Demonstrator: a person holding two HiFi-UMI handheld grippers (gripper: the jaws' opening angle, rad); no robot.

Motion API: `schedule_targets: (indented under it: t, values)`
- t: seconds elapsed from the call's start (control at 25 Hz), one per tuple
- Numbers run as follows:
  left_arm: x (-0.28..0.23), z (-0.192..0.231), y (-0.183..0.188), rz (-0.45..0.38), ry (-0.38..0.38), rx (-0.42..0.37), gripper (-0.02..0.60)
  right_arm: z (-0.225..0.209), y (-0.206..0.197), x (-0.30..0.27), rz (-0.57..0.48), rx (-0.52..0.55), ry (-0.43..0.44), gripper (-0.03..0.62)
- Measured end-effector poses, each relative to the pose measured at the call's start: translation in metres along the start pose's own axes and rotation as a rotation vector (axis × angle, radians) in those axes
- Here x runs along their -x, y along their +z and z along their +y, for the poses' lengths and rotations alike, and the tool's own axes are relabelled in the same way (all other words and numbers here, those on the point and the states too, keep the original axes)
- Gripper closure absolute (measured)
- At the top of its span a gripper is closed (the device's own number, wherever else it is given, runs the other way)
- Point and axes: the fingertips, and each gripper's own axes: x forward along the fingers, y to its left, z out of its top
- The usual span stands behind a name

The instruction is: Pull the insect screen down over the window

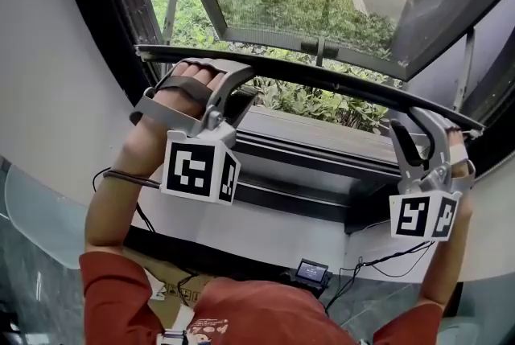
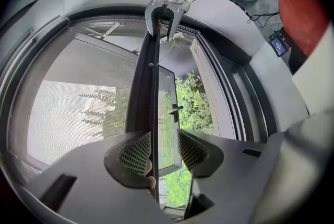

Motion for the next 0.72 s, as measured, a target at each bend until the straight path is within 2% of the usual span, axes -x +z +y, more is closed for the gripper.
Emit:
schedule_targets:
  t: [0.24, 0.56, 0.72]
  values:
    - [-0.005, -0.029, -0.001, -0.002, -0.048, 0.012, 0.425, 0.028, -0.005, -0.002, 0.005, -0.037, 0.042, 0.436]
    - [-0.008, -0.048, -0.001, -0.019, -0.055, 0.049, 0.425, 0.047, -0.009, -0.003, 0.008, -0.066, 0.056, 0.436]
    - [-0.009, -0.058, -0.001, -0.022, -0.082, 0.063, 0.425, 0.057, -0.012, -0.003, 0.018, -0.079, 0.085, 0.436]
